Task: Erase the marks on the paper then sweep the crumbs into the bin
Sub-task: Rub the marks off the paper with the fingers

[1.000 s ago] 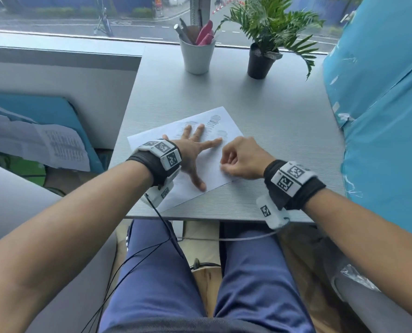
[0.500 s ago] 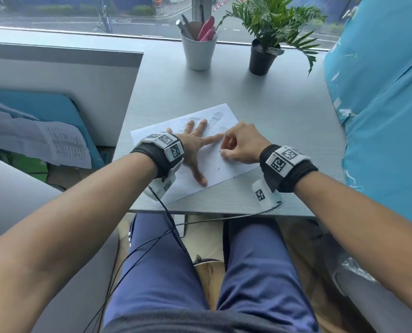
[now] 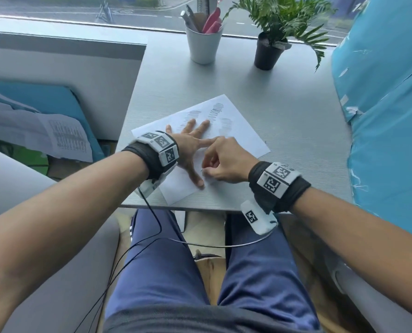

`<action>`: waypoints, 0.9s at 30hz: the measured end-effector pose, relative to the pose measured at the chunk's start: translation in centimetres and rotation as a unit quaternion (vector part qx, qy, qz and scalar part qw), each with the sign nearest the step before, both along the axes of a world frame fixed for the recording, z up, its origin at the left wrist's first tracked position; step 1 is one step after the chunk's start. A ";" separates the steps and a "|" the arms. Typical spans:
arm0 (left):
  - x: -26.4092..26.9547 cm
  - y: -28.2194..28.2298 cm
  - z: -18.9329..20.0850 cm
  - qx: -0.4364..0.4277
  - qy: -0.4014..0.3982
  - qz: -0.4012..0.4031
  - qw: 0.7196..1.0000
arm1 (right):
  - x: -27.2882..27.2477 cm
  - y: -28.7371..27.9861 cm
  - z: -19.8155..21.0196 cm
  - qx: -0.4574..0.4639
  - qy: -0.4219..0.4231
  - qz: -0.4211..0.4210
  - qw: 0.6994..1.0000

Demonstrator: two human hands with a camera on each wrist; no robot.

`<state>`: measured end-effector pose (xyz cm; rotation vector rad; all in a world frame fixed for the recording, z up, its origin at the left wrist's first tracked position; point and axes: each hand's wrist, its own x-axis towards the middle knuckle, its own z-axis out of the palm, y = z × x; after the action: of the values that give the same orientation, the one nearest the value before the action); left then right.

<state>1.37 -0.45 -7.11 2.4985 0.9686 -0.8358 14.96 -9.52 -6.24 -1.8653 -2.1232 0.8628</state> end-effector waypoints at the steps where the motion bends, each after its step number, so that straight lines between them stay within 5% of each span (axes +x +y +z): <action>1: 0.0 0.0 0.0 -0.003 -0.001 0.002 1.000 | 0.5 0.7 0.2 0.000 -0.005 -0.005 1.000; 5: -0.1 0.0 0.1 -0.009 -0.008 0.014 1.000 | 3.2 3.0 0.9 0.041 -0.037 -0.078 0.995; 9: 0.0 0.0 0.1 -0.008 -0.007 0.011 1.000 | 1.0 0.3 0.7 -0.021 -0.018 0.026 0.999; 14: 0.0 -0.3 0.3 -0.011 -0.007 0.022 1.000 | 4.1 3.4 1.2 0.038 -0.039 -0.076 0.996; 18: 0.2 -0.2 0.3 -0.015 -0.003 0.021 1.000 | 1.0 0.1 0.6 -0.008 -0.015 0.023 1.000; 23: 0.5 -0.3 0.4 -0.013 0.001 0.032 0.999 | 5.0 4.3 1.4 0.037 -0.053 -0.085 0.994; 27: 0.6 -0.1 0.0 -0.008 0.004 0.027 1.000 | 0.3 -0.1 0.8 -0.011 -0.031 0.023 0.999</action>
<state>1.97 -0.51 -7.08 2.4468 1.0233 -0.8351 15.22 -9.60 -5.40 -1.8842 -2.2103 0.8527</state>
